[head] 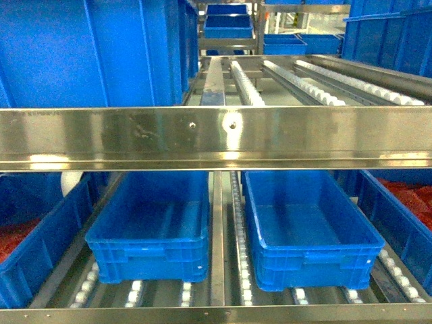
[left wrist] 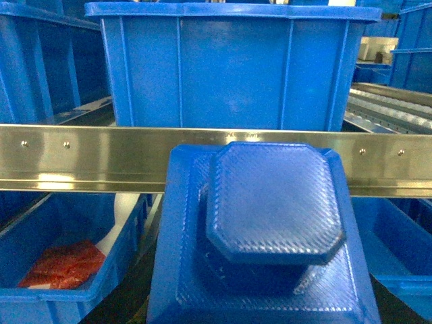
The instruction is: Sort blue parts and orange caps into right shelf containers
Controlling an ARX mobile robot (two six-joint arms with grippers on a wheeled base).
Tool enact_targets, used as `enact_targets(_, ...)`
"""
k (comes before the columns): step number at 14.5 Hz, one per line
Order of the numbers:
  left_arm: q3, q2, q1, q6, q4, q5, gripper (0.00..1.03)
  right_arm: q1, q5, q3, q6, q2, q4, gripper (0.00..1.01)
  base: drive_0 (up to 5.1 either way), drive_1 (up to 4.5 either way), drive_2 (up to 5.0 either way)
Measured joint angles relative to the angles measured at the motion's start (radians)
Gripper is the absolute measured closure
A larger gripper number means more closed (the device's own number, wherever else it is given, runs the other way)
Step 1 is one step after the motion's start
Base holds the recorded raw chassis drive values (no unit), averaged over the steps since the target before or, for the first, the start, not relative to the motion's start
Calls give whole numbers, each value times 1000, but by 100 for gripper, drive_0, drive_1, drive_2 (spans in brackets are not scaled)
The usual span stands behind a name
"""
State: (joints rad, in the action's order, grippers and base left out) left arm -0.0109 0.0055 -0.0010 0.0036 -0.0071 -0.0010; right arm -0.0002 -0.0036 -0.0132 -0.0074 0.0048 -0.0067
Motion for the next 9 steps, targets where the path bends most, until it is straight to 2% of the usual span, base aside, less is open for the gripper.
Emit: enact_targets(9,0,0,0,0,0,1,60,0,3,0,0,0,0,57,0,0,0)
